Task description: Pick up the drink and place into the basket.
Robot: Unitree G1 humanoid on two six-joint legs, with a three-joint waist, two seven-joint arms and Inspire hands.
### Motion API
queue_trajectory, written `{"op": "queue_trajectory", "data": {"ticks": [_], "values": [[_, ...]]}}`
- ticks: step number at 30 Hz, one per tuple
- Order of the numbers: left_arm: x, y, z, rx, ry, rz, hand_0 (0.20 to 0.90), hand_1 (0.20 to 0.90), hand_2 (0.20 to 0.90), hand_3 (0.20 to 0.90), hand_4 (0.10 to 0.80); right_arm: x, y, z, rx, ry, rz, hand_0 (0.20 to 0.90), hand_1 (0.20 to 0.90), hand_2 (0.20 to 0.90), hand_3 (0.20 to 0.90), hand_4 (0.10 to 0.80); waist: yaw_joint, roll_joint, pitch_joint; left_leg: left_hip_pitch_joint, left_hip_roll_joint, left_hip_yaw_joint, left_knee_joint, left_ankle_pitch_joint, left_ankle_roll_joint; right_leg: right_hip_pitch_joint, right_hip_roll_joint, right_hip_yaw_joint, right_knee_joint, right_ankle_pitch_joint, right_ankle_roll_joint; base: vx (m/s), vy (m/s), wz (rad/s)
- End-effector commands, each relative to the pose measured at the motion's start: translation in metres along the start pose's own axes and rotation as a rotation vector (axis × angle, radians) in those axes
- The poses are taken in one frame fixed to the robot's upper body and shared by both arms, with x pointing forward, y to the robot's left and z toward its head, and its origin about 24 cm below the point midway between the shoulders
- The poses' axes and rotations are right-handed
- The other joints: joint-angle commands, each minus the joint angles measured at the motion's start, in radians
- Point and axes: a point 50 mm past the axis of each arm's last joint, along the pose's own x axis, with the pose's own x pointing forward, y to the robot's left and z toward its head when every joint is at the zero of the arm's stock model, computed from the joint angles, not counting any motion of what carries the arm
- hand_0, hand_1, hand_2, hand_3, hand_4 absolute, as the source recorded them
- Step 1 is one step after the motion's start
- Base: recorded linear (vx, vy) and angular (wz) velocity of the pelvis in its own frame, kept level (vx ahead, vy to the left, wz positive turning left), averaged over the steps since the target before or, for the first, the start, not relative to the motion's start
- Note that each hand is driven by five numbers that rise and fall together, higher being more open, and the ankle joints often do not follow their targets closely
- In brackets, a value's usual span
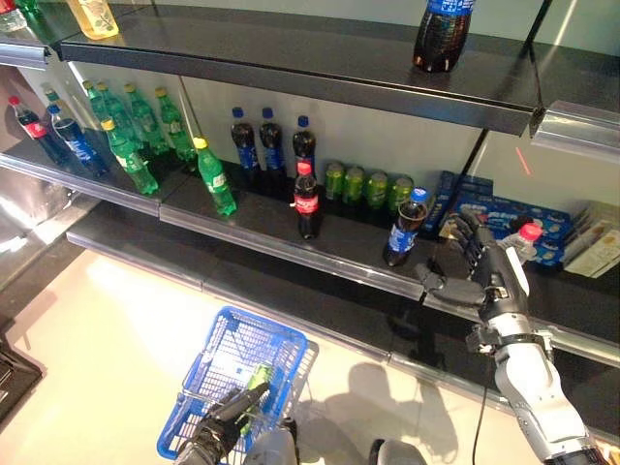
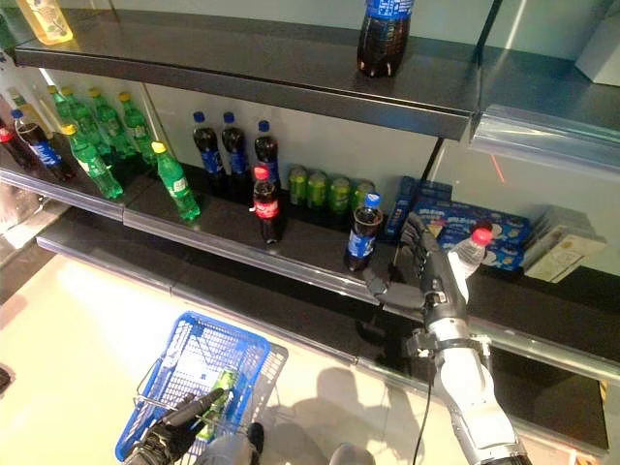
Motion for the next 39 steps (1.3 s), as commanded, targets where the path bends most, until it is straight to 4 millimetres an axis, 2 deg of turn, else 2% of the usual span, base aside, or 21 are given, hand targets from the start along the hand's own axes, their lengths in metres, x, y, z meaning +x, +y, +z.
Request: {"op": "queue_trajectory", "data": {"ticks": [1,4,9,15,21,22,26,28,33,34,38,39], "values": [[-0.018,0.039,-0.005,0.207,0.085,0.088,0.3,0.3,0.3,0.2,0.1,0.017,0.003,0.057,-0.032,-0.304,0.101,0.9,0.9,0.9,0.9,0.8,-0.011,-0.032,-0.057,0.045,-0.002,0.025,-0.106,0.04,-0.018,0.024,0.003,0.026,-0.172,0.155,0.085,-0.138,0.005,-0.08],[-0.013,0.032,0.003,0.211,0.066,0.081,0.3,0.3,0.3,0.2,0.1,0.014,0.006,0.048,-0.055,-0.262,0.145,0.9,0.9,0.9,0.9,0.8,-0.027,-0.032,-0.08,0.058,-0.001,0.043,-0.147,0.041,-0.022,0.03,0.007,0.026,-0.207,0.158,0.083,-0.101,0.009,-0.13],[-0.006,0.022,0.012,0.221,0.037,0.057,0.3,0.3,0.3,0.2,0.1,0.004,0.022,0.012,-0.139,-0.108,0.211,0.9,0.9,0.9,0.9,0.8,-0.053,-0.032,-0.116,0.081,-0.001,0.074,-0.198,0.025,-0.022,0.051,0.013,0.014,-0.267,0.161,0.079,-0.113,0.008,-0.13],[-0.003,0.019,0.018,0.239,0.025,0.05,0.3,0.3,0.3,0.2,0.1,-0.014,0.036,-0.03,-0.187,0.095,0.257,0.9,0.9,0.9,0.9,0.8,-0.073,-0.04,-0.131,0.089,-0.005,0.09,-0.198,-0.006,-0.015,0.061,0.015,0.008,-0.286,0.153,0.076,-0.069,-0.005,-0.02],[-0.002,0.018,0.024,0.251,0.016,0.054,0.3,0.3,0.3,0.2,0.1,-0.038,0.039,-0.073,-0.247,0.29,0.297,0.9,0.9,0.9,0.9,0.8,-0.08,-0.047,-0.132,0.102,-0.009,0.102,-0.198,-0.025,-0.007,0.068,0.016,-0.001,-0.295,0.149,0.077,-0.039,-0.008,-0.05],[-0.001,0.017,0.027,0.253,0.015,0.054,0.3,0.3,0.3,0.2,0.1,-0.049,0.039,-0.091,-0.268,0.375,0.307,0.9,0.9,0.9,0.9,0.8,-0.08,-0.049,-0.133,0.104,-0.011,0.104,-0.198,-0.031,-0.004,0.072,0.016,-0.003,-0.3,0.149,0.077,-0.028,-0.014,-0.04],[0.0,0.016,0.029,0.257,0.012,0.057,0.3,0.3,0.3,0.2,0.1,-0.071,0.039,-0.12,-0.283,0.543,0.317,0.9,0.9,0.9,0.9,0.8,-0.075,-0.053,-0.132,0.106,-0.011,0.108,-0.198,-0.039,-0.002,0.075,0.015,-0.009,-0.308,0.152,0.079,0.0,0.0,0.0],[-0.001,0.017,0.031,0.267,0.016,0.06,0.3,0.3,0.3,0.2,0.1,-0.088,0.036,-0.14,-0.29,0.662,0.313,0.9,0.9,0.9,0.9,0.8,-0.068,-0.055,-0.133,0.107,-0.011,0.107,-0.198,-0.041,0.0,0.078,0.015,-0.013,-0.308,0.151,0.078,0.0,0.0,0.0],[0.0,0.017,0.03,0.298,0.031,0.061,0.3,0.3,0.3,0.2,0.1,-0.129,0.032,-0.176,-0.236,0.968,0.24,0.9,0.9,0.9,0.9,0.8,-0.048,-0.055,-0.131,0.106,-0.014,0.095,-0.198,-0.044,0.006,0.085,0.016,-0.021,-0.304,0.146,0.074,0.0,0.0,0.0],[0.0,0.017,0.03,0.299,0.032,0.061,0.3,0.3,0.3,0.2,0.1,-0.131,0.032,-0.177,-0.236,0.976,0.239,0.9,0.9,0.9,0.9,0.8,-0.047,-0.055,-0.131,0.107,-0.014,0.094,-0.198,-0.044,0.006,0.086,0.016,-0.021,-0.304,0.146,0.074,0.0,0.0,0.0],[0.001,0.017,0.029,0.327,0.051,0.059,0.3,0.3,0.3,0.2,0.1,-0.167,0.025,-0.196,-0.179,1.199,0.178,0.9,0.9,0.9,0.9,0.8,-0.032,-0.054,-0.133,0.116,-0.014,0.088,-0.198,-0.048,0.008,0.098,0.018,-0.026,-0.303,0.142,0.072,0.0,0.0,0.0],[0.0,0.017,0.029,0.33,0.053,0.06,0.3,0.3,0.3,0.2,0.1,-0.17,0.024,-0.197,-0.175,1.217,0.17,0.9,0.9,0.9,0.9,0.8,-0.031,-0.054,-0.134,0.117,-0.014,0.088,-0.198,-0.049,0.008,0.099,0.018,-0.026,-0.303,0.142,0.072,0.054,-0.012,-0.01]]}}
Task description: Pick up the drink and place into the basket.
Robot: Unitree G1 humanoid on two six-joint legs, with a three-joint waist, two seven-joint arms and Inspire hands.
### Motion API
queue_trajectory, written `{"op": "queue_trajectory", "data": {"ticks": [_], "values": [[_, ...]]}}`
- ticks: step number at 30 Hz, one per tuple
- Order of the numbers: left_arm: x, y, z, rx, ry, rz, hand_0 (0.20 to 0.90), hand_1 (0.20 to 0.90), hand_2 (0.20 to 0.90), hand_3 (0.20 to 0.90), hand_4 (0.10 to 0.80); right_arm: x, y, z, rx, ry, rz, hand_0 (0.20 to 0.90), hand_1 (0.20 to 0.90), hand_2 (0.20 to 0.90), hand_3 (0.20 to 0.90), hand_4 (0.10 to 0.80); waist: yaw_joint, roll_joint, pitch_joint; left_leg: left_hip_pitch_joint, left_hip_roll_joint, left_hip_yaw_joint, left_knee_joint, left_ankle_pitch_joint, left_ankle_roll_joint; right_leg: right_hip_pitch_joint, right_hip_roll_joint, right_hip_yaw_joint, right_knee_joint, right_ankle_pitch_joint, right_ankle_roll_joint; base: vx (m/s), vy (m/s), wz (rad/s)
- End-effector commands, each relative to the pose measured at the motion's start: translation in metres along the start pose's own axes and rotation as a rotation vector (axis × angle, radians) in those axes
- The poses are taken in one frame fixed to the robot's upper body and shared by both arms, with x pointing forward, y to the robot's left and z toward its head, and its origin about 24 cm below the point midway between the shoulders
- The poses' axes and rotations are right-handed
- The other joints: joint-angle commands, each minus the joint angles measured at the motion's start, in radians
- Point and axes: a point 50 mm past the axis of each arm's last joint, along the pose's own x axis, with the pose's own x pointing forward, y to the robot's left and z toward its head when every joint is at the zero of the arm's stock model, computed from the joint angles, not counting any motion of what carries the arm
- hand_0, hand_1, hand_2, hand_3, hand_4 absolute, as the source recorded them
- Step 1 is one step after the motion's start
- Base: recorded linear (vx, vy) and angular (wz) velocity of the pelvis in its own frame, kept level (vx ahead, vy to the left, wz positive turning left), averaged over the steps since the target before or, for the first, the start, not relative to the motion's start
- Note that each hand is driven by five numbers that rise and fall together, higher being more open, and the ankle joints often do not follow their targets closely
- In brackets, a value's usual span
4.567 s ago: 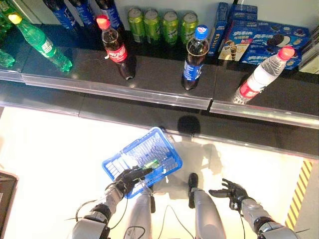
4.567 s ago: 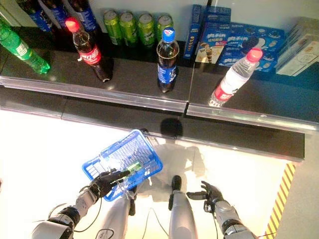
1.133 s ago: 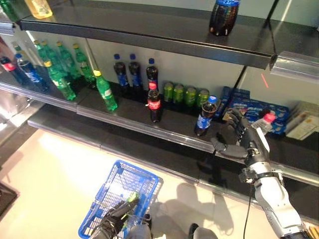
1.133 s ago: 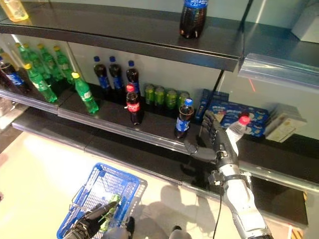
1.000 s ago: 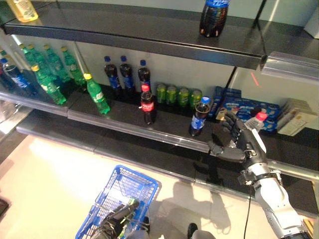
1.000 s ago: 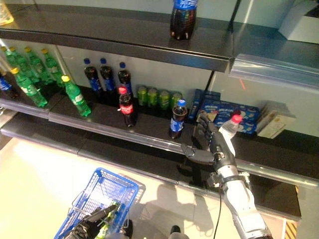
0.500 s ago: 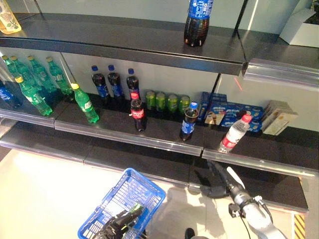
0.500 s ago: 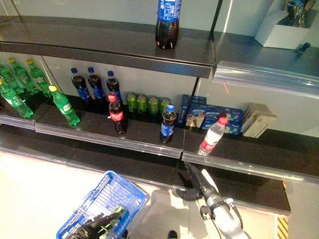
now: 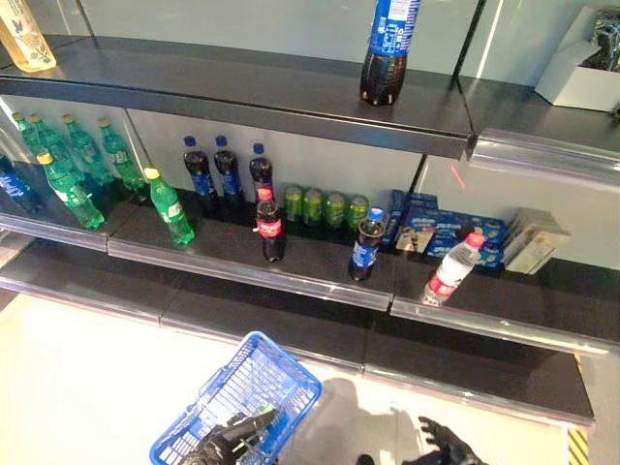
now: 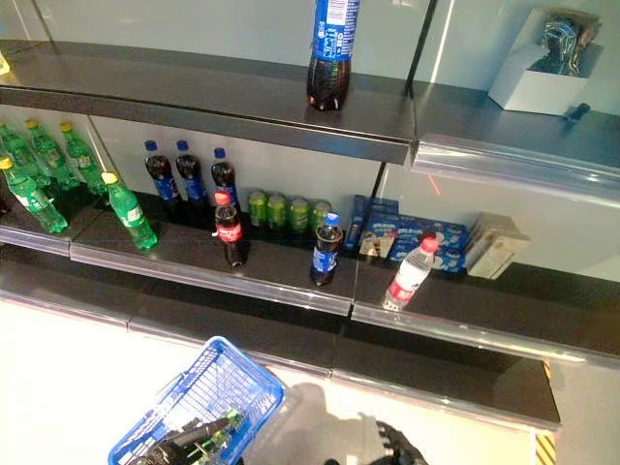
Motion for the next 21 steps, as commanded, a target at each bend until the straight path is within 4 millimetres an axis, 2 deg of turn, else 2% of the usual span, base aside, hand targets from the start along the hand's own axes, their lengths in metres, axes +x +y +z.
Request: {"op": "queue_trajectory", "data": {"ticks": [1,12,18,19,21], "values": [[-0.001,0.006,0.042,0.177,-0.074,-0.016,0.3,0.3,0.3,0.2,0.1,0.007,-0.009,0.009,0.064,0.024,-0.014,0.9,0.9,0.9,0.9,0.8,0.056,0.006,0.021,0.065,-0.021,0.029,0.006,-0.117,0.0,0.018,-0.013,-0.044,0.022,-0.017,0.056,0.064,-0.01,-0.01],[-0.002,0.007,0.042,0.204,-0.06,-0.011,0.3,0.3,0.3,0.2,0.1,0.008,-0.014,0.003,0.103,0.083,-0.018,0.9,0.9,0.9,0.9,0.8,0.052,0.018,0.025,0.084,-0.016,0.035,0.006,-0.121,0.004,0.022,-0.009,-0.031,0.033,-0.022,0.055,0.027,-0.004,-0.01],[-0.003,0.01,0.036,0.242,-0.041,-0.016,0.3,0.3,0.3,0.2,0.1,0.006,-0.013,-0.004,0.138,0.099,-0.03,0.9,0.9,0.9,0.9,0.8,0.033,0.022,0.029,0.098,-0.01,0.057,0.006,-0.13,0.007,0.014,-0.011,-0.018,0.047,-0.024,0.06,0.039,-0.043,-0.08],[-0.003,0.01,0.035,0.24,-0.043,-0.014,0.3,0.3,0.3,0.2,0.1,0.006,-0.012,-0.004,0.134,0.1,-0.026,0.9,0.9,0.9,0.9,0.8,0.032,0.022,0.03,0.1,-0.007,0.067,0.006,-0.13,0.006,0.013,-0.014,-0.025,0.046,-0.02,0.062,0.019,-0.177,-0.26],[-0.005,0.016,0.038,0.203,-0.061,0.0,0.3,0.3,0.3,0.2,0.1,0.007,-0.01,-0.001,0.092,0.09,0.004,0.9,0.9,0.9,0.9,0.8,0.04,0.023,0.031,0.114,0.013,0.121,0.006,-0.128,-0.002,0.004,-0.029,-0.101,0.067,-0.019,0.071,-0.018,-0.256,-0.44]]}}
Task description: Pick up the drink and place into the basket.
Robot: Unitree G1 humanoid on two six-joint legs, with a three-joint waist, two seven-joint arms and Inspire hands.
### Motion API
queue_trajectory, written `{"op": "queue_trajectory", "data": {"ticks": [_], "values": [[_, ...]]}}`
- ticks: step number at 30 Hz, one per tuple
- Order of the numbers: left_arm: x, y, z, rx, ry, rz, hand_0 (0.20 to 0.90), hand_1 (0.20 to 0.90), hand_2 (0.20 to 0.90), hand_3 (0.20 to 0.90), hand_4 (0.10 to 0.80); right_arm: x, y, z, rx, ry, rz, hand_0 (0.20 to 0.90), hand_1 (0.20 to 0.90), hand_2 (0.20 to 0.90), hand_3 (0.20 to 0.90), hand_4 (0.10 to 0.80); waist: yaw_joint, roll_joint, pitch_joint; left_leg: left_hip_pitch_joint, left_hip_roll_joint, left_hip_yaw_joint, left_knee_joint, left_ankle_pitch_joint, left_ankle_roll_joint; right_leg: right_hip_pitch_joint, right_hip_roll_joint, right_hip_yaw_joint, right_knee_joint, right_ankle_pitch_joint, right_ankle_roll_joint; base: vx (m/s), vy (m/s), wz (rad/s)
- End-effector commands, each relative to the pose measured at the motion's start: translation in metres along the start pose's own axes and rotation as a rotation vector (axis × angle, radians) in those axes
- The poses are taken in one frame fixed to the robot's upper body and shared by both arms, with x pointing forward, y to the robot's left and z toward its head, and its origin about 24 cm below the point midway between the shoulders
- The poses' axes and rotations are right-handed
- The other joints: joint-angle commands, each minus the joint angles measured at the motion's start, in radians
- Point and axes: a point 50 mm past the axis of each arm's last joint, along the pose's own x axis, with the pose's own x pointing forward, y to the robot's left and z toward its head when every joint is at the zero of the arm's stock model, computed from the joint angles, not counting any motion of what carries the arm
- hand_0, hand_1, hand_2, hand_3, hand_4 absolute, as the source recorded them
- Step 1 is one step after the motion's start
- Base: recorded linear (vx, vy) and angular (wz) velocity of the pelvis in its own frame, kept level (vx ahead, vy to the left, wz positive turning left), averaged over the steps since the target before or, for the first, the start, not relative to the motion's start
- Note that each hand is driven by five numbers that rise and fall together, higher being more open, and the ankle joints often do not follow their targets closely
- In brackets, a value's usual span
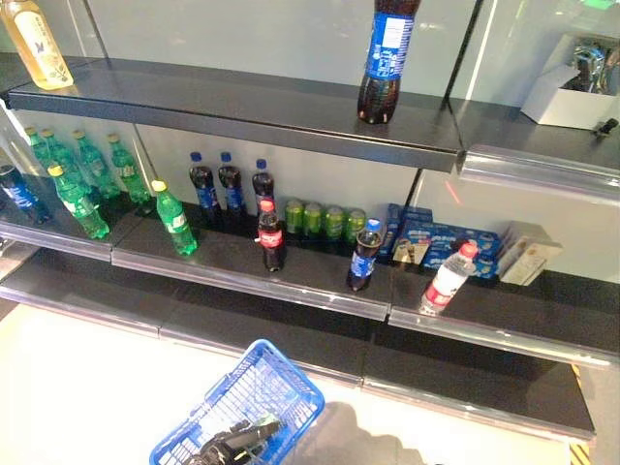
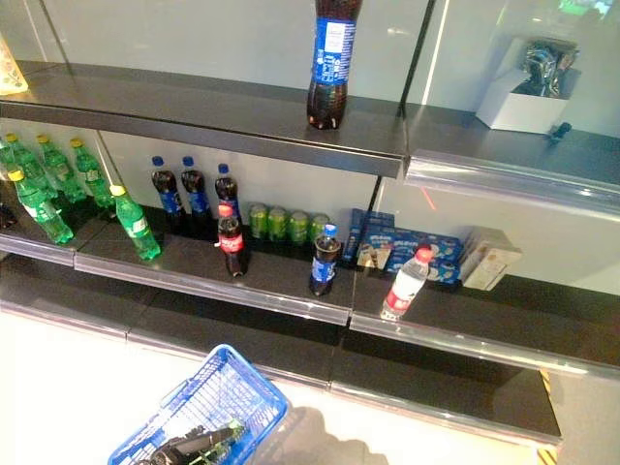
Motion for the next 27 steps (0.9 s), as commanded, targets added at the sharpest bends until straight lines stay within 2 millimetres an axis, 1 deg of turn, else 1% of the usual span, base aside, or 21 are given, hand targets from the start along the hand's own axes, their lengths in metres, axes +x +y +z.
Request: {"op": "queue_trajectory", "data": {"ticks": [1,3,5,7,8,9,10,11,12,14,15,16,17,18,20,22,23,24,25,26,27], "values": [[-0.006,0.016,0.046,0.12,-0.124,0.004,0.3,0.3,0.3,0.2,0.1,0.004,-0.014,0.035,-0.03,-0.096,-0.008,0.9,0.9,0.9,0.9,0.8,0.032,0.027,0.057,0.069,0.001,0.077,0.006,-0.106,0.009,-0.001,-0.038,-0.122,0.064,-0.011,0.081,-0.042,-0.309,-0.72],[-0.007,0.017,0.05,0.093,-0.147,0.022,0.3,0.3,0.3,0.2,0.1,0.005,-0.014,0.042,-0.062,-0.105,0.001,0.9,0.9,0.9,0.9,0.8,0.032,0.031,0.064,0.08,0.027,0.103,0.006,-0.092,0.0,-0.015,-0.005,-0.138,0.089,-0.035,0.056,-0.043,-0.333,-0.89],[-0.006,0.012,0.053,0.082,-0.158,0.017,0.3,0.3,0.3,0.2,0.1,0.005,-0.015,0.048,-0.066,-0.114,0.001,0.9,0.9,0.9,0.9,0.8,0.026,0.025,0.084,0.043,0.06,0.091,0.08,-0.071,-0.022,-0.034,0.016,-0.112,0.117,-0.045,0.026,-0.061,-0.322,-0.77],[-0.004,0.007,0.054,0.068,-0.166,0.001,0.3,0.3,0.3,0.2,0.1,0.005,-0.019,0.054,-0.079,-0.125,0.006,0.9,0.9,0.9,0.9,0.8,0.026,0.025,0.115,-0.051,0.117,0.043,0.237,0.053,-0.07,-0.034,0.053,-0.089,0.126,-0.05,-0.014,-0.048,-0.307,-0.47],[-0.003,0.003,0.053,0.053,-0.167,-0.015,0.3,0.3,0.3,0.2,0.1,0.005,-0.02,0.057,-0.098,-0.131,0.008,0.9,0.9,0.9,0.9,0.8,0.025,0.019,0.13,-0.082,0.13,0.036,0.288,0.074,-0.069,-0.027,0.06,-0.082,0.127,-0.052,-0.028,-0.004,-0.198,-0.34],[-0.003,0.003,0.053,0.051,-0.167,-0.019,0.3,0.3,0.3,0.2,0.1,0.005,-0.02,0.057,-0.102,-0.132,0.009,0.9,0.9,0.9,0.9,0.8,0.024,0.018,0.133,-0.087,0.132,0.034,0.296,0.074,-0.068,-0.026,0.061,-0.081,0.127,-0.052,-0.03,0.021,-0.183,-0.33],[-0.002,0.001,0.052,0.048,-0.165,-0.034,0.3,0.3,0.3,0.2,0.1,0.005,-0.021,0.059,-0.115,-0.131,0.006,0.9,0.9,0.9,0.9,0.8,0.022,0.011,0.142,-0.098,0.129,0.055,0.323,0.057,-0.058,-0.018,0.062,-0.083,0.124,-0.054,-0.038,0.03,-0.131,-0.26],[-0.002,-0.001,0.052,0.048,-0.158,-0.048,0.3,0.3,0.3,0.2,0.1,0.005,-0.022,0.059,-0.119,-0.126,-0.002,0.9,0.9,0.9,0.9,0.8,0.023,0.007,0.144,-0.107,0.116,0.063,0.328,0.044,-0.052,-0.01,0.061,-0.085,0.118,-0.055,-0.04,0.07,-0.186,-0.28],[-0.001,-0.006,0.048,0.061,-0.142,-0.075,0.3,0.3,0.3,0.2,0.1,0.005,-0.026,0.057,-0.113,-0.111,-0.031,0.9,0.9,0.9,0.9,0.8,0.039,0.007,0.149,-0.128,0.026,0.054,0.32,-0.02,-0.03,0.006,0.058,-0.087,0.1,-0.053,-0.032,0.088,-0.145,-0.22],[0.0,-0.006,0.039,0.07,-0.126,-0.09,0.3,0.3,0.3,0.2,0.1,0.004,-0.031,0.058,-0.092,-0.109,-0.054,0.9,0.9,0.9,0.9,0.8,0.061,0.019,0.145,-0.157,-0.081,0.037,0.273,-0.064,-0.012,0.018,0.072,-0.068,0.077,-0.049,-0.017,0.096,-0.079,-0.28],[0.0,-0.006,0.039,0.07,-0.126,-0.09,0.3,0.3,0.3,0.2,0.1,0.004,-0.031,0.058,-0.092,-0.109,-0.054,0.9,0.9,0.9,0.9,0.8,0.061,0.019,0.143,-0.159,-0.081,0.038,0.272,-0.062,-0.012,0.016,0.072,-0.068,0.077,-0.048,-0.017,0.097,-0.018,-0.46],[-0.001,-0.004,0.034,0.062,-0.124,-0.09,0.3,0.3,0.3,0.2,0.1,0.004,-0.034,0.059,-0.091,-0.111,-0.059,0.9,0.9,0.9,0.9,0.8,0.067,0.029,0.137,-0.165,-0.119,0.04,0.226,-0.061,-0.009,0.021,0.089,-0.051,0.065,-0.045,-0.011,0.11,0.008,-0.48],[-0.001,-0.003,0.032,0.049,-0.124,-0.088,0.3,0.3,0.3,0.2,0.1,0.004,-0.036,0.059,-0.094,-0.112,-0.063,0.9,0.9,0.9,0.9,0.8,0.07,0.038,0.131,-0.169,-0.142,0.042,0.191,-0.049,-0.009,0.029,0.106,-0.032,0.058,-0.047,-0.01,0.193,0.026,-0.51],[-0.002,0.0,0.028,0.022,-0.126,-0.079,0.3,0.3,0.3,0.2,0.1,0.004,-0.036,0.058,-0.107,-0.113,-0.064,0.9,0.9,0.9,0.9,0.8,0.079,0.045,0.12,-0.183,-0.165,0.026,0.162,-0.033,-0.004,0.035,0.127,-0.008,0.059,-0.057,-0.011,0.203,0.06,-0.44],[-0.002,0.001,0.026,0.012,-0.122,-0.068,0.3,0.3,0.3,0.2,0.1,0.004,-0.036,0.052,-0.086,-0.098,-0.08,0.9,0.9,0.9,0.9,0.8,0.081,0.048,0.105,-0.175,-0.173,0.024,0.132,-0.024,0.007,0.051,0.147,0.006,0.067,-0.078,-0.018,0.149,0.069,-0.77],[-0.002,0.0,0.026,0.017,-0.118,-0.066,0.3,0.3,0.3,0.2,0.1,0.004,-0.034,0.05,-0.074,-0.099,-0.072,0.9,0.9,0.9,0.9,0.8,0.086,0.046,0.096,-0.155,-0.175,0.026,0.104,-0.023,0.018,0.051,0.147,-0.015,0.098,-0.09,-0.013,0.06,0.046,-0.73],[-0.002,0.001,0.028,0.026,-0.119,-0.063,0.3,0.3,0.3,0.2,0.1,0.004,-0.032,0.049,-0.074,-0.107,-0.063,0.9,0.9,0.9,0.9,0.8,0.086,0.045,0.091,-0.133,-0.179,0.022,0.076,-0.026,0.032,0.036,0.144,-0.023,0.142,-0.086,-0.005,0.042,0.027,-0.45],[-0.003,0.004,0.03,0.034,-0.122,-0.051,0.3,0.3,0.3,0.2,0.1,0.005,-0.025,0.049,-0.083,-0.112,-0.05,0.9,0.9,0.9,0.9,0.8,0.081,0.046,0.083,-0.093,-0.183,0.019,0.031,-0.029,0.06,-0.027,0.141,-0.031,0.283,-0.058,0.027,0.035,0.016,-0.4],[-0.003,0.005,0.032,0.027,-0.125,-0.044,0.3,0.3,0.3,0.2,0.1,0.005,-0.024,0.049,-0.085,-0.109,-0.049,0.9,0.9,0.9,0.9,0.8,0.078,0.046,0.081,-0.085,-0.183,0.014,0.021,-0.028,0.066,-0.056,0.137,-0.028,0.323,-0.043,0.038,0.003,-0.039,-0.29],[-0.003,0.007,0.037,0.028,-0.13,-0.031,0.3,0.3,0.3,0.2,0.1,0.005,-0.024,0.046,-0.083,-0.103,-0.042,0.9,0.9,0.9,0.9,0.8,0.073,0.058,0.084,-0.055,-0.162,-0.004,0.006,-0.036,0.07,-0.121,0.093,-0.049,0.405,-0.023,0.061,-0.024,-0.106,-0.21],[-0.003,0.006,0.042,0.035,-0.133,-0.028,0.3,0.3,0.3,0.2,0.1,0.005,-0.024,0.045,-0.081,-0.101,-0.038,0.9,0.9,0.9,0.9,0.8,0.071,0.063,0.086,-0.043,-0.147,-0.014,0.006,-0.042,0.07,-0.146,0.048,-0.055,0.422,-0.016,0.07,-0.02,-0.15,-0.08]]}}
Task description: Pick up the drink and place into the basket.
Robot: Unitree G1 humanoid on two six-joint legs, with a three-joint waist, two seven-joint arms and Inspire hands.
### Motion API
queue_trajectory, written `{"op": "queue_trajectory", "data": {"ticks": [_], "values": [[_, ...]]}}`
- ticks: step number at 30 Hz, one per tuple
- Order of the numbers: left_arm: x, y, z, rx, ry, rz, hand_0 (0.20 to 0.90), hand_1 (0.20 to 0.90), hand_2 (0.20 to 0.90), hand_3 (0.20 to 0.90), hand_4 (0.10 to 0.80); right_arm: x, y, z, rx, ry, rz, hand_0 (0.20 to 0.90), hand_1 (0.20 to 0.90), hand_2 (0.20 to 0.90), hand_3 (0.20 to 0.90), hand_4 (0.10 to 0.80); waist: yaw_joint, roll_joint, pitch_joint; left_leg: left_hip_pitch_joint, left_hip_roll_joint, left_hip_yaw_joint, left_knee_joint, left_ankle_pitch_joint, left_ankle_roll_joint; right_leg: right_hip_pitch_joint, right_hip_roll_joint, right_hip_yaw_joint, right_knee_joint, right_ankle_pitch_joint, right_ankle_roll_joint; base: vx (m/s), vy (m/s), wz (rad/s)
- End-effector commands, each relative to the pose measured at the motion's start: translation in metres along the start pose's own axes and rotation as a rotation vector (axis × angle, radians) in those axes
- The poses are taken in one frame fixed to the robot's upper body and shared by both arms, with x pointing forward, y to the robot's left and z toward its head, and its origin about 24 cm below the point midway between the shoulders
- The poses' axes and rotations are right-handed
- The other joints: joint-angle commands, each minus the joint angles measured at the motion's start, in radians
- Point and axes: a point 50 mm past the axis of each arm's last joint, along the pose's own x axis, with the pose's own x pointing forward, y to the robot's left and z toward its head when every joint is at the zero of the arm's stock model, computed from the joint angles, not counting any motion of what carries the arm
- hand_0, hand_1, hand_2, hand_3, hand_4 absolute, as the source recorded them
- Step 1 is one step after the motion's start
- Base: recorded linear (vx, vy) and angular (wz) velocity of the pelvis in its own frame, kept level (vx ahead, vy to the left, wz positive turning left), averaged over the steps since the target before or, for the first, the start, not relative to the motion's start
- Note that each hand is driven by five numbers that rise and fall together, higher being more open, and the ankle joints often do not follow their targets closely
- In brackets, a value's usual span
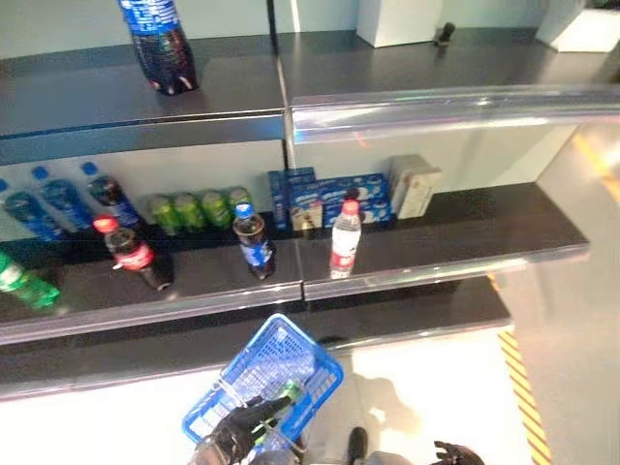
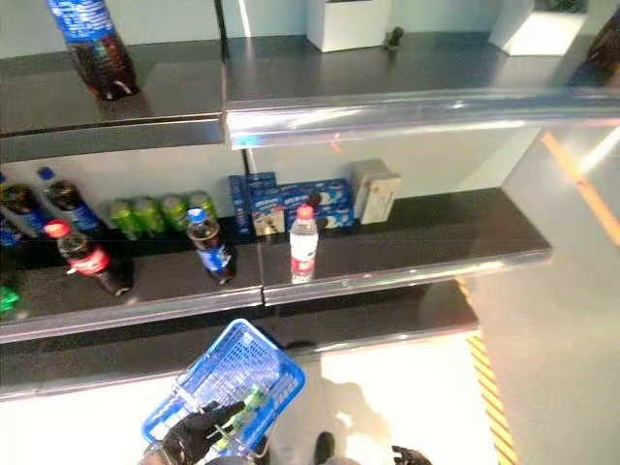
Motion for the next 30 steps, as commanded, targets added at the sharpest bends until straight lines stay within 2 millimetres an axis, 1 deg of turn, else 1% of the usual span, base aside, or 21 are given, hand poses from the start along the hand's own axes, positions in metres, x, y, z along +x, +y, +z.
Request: {"op": "queue_trajectory", "data": {"ticks": [1,2,3,4,5,6,7,8,9,11,14,15,18,20,23,26,28,29,30], "values": [[-0.012,0.032,0.027,0.081,-0.074,0.074,0.3,0.3,0.3,0.2,0.1,-0.001,-0.012,0.008,-0.024,-0.051,-0.033,0.9,0.9,0.9,0.9,0.8,0.014,0.018,-0.042,-0.043,-0.085,-0.04,0.006,-0.018,-0.021,0.016,-0.085,-0.018,0.13,0.032,0.101,0.007,-0.208,0.16],[-0.011,0.03,0.031,0.092,-0.079,0.067,0.3,0.3,0.3,0.2,0.1,-0.001,-0.011,0.007,-0.007,-0.05,-0.038,0.9,0.9,0.9,0.9,0.8,0.011,0.019,-0.042,-0.038,-0.074,-0.051,0.006,-0.02,-0.027,0.028,-0.111,-0.004,0.078,0.024,0.101,0.028,-0.222,0.37],[-0.01,0.028,0.033,0.098,-0.083,0.063,0.3,0.3,0.3,0.2,0.1,-0.001,-0.012,0.006,0.002,-0.046,-0.047,0.9,0.9,0.9,0.9,0.8,0.006,0.019,-0.041,-0.033,-0.072,-0.065,0.006,-0.024,-0.028,0.041,-0.119,0.011,0.033,0.022,0.099,0.044,-0.252,0.39],[-0.009,0.025,0.034,0.101,-0.087,0.058,0.3,0.3,0.3,0.2,0.1,-0.001,-0.014,0.004,0.014,-0.039,-0.058,0.9,0.9,0.9,0.9,0.8,-0.002,0.018,-0.041,-0.028,-0.072,-0.081,0.006,-0.03,-0.029,0.055,-0.124,0.039,-0.033,0.02,0.098,0.051,-0.226,0.36],[-0.009,0.024,0.035,0.108,-0.088,0.054,0.3,0.3,0.3,0.2,0.1,-0.001,-0.015,0.002,0.028,-0.034,-0.07,0.9,0.9,0.9,0.9,0.8,-0.01,0.018,-0.041,-0.027,-0.075,-0.097,0.006,-0.035,-0.026,0.054,-0.126,0.08,-0.067,0.028,0.096,0.058,-0.227,0.45],[-0.009,0.024,0.035,0.116,-0.087,0.053,0.3,0.3,0.3,0.2,0.1,-0.001,-0.015,0.001,0.039,-0.032,-0.076,0.9,0.9,0.9,0.9,0.8,-0.021,0.015,-0.037,-0.024,-0.079,-0.114,0.012,-0.043,-0.021,0.042,-0.127,0.126,-0.066,0.053,0.098,0.041,-0.179,0.56],[-0.009,0.024,0.035,0.119,-0.088,0.054,0.3,0.3,0.3,0.2,0.1,-0.001,-0.015,0.001,0.042,-0.034,-0.077,0.9,0.9,0.9,0.9,0.8,-0.024,0.013,-0.035,-0.024,-0.08,-0.12,0.017,-0.048,-0.02,0.037,-0.126,0.139,-0.069,0.057,0.099,0.021,-0.227,0.76],[-0.008,0.024,0.036,0.111,-0.094,0.063,0.3,0.3,0.3,0.2,0.1,-0.001,-0.015,0.006,0.042,-0.049,-0.074,0.9,0.9,0.9,0.9,0.8,-0.021,0.009,-0.032,-0.027,-0.074,-0.13,0.033,-0.059,-0.019,0.043,-0.119,0.139,-0.089,0.035,0.097,0.013,-0.227,0.61],[-0.009,0.025,0.036,0.105,-0.097,0.071,0.3,0.3,0.3,0.2,0.1,-0.001,-0.015,0.008,0.029,-0.056,-0.065,0.9,0.9,0.9,0.9,0.8,-0.018,0.003,-0.032,-0.029,-0.07,-0.129,0.036,-0.056,-0.023,0.053,-0.12,0.126,-0.112,0.04,0.095,0.029,-0.292,0.48],[-0.01,0.027,0.035,0.102,-0.098,0.076,0.3,0.3,0.3,0.2,0.1,0.0,-0.012,0.011,0.01,-0.069,-0.051,0.9,0.9,0.9,0.9,0.8,-0.012,-0.006,-0.035,-0.034,-0.065,-0.132,0.041,-0.057,-0.025,0.064,-0.116,0.126,-0.131,0.041,0.093,0.04,-0.225,0.16],[-0.011,0.031,0.036,0.119,-0.091,0.071,0.3,0.3,0.3,0.2,0.1,0.001,-0.011,0.019,0.026,-0.073,-0.055,0.9,0.9,0.9,0.9,0.8,-0.003,-0.018,-0.041,-0.028,-0.046,-0.128,0.037,-0.058,-0.029,0.082,-0.112,0.11,-0.15,0.038,0.086,0.005,-0.209,0.1],[-0.01,0.028,0.033,0.13,-0.084,0.056,0.3,0.3,0.3,0.2,0.1,0.001,-0.012,0.018,0.031,-0.068,-0.062,0.9,0.9,0.9,0.9,0.8,0.0,-0.021,-0.047,-0.02,-0.038,-0.126,0.025,-0.055,-0.038,0.103,-0.105,0.096,-0.182,0.039,0.077,-0.032,-0.154,0.13],[-0.009,0.025,0.026,0.132,-0.077,0.037,0.3,0.3,0.3,0.2,0.1,0.0,-0.013,0.014,0.026,-0.052,-0.071,0.9,0.9,0.9,0.9,0.8,0.0,-0.017,-0.059,-0.006,-0.032,-0.129,0.01,-0.057,-0.047,0.129,-0.096,0.084,-0.215,0.038,0.069,-0.028,-0.075,0.06],[-0.009,0.025,0.024,0.134,-0.073,0.046,0.3,0.3,0.3,0.2,0.1,0.0,-0.013,0.011,0.026,-0.043,-0.072,0.9,0.9,0.9,0.9,0.8,0.0,-0.014,-0.065,-0.001,-0.028,-0.129,0.009,-0.059,-0.049,0.135,-0.095,0.074,-0.206,0.027,0.067,-0.02,-0.072,0.02],[-0.01,0.028,0.027,0.13,-0.078,0.074,0.3,0.3,0.3,0.2,0.1,0.001,-0.01,0.011,0.024,-0.047,-0.064,0.9,0.9,0.9,0.9,0.8,-0.001,-0.006,-0.064,0.003,-0.019,-0.134,0.019,-0.06,-0.047,0.129,-0.085,0.066,-0.145,-0.014,0.056,-0.027,-0.118,0.04],[-0.012,0.033,0.029,0.103,-0.092,0.091,0.3,0.3,0.3,0.2,0.1,0.001,-0.009,0.012,0.002,-0.047,-0.051,0.9,0.9,0.9,0.9,0.8,0.001,0.0,-0.057,0.003,-0.008,-0.149,0.032,-0.057,-0.053,0.127,-0.075,0.056,-0.121,-0.034,0.04,-0.057,-0.163,0.14],[-0.013,0.034,0.028,0.098,-0.095,0.09,0.3,0.3,0.3,0.2,0.1,0.001,-0.01,0.011,-0.01,-0.037,-0.051,0.9,0.9,0.9,0.9,0.8,0.005,0.006,-0.054,0.001,0.003,-0.152,0.023,-0.041,-0.066,0.135,-0.067,0.043,-0.13,-0.035,0.032,-0.052,-0.102,0.19],[-0.012,0.032,0.027,0.097,-0.092,0.08,0.3,0.3,0.3,0.2,0.1,0.0,-0.014,0.011,-0.012,-0.032,-0.063,0.9,0.9,0.9,0.9,0.8,0.008,0.012,-0.05,-0.008,0.012,-0.148,0.021,-0.026,-0.08,0.139,-0.064,0.035,-0.138,-0.036,0.028,-0.086,-0.01,0.22],[-0.011,0.029,0.025,0.102,-0.085,0.068,0.3,0.3,0.3,0.2,0.1,0.0,-0.018,0.011,-0.006,-0.024,-0.085,0.9,0.9,0.9,0.9,0.8,0.01,0.018,-0.044,-0.026,0.03,-0.127,0.021,-0.002,-0.102,0.145,-0.065,0.02,-0.148,-0.036,0.025,-0.142,0.091,0.28]]}}
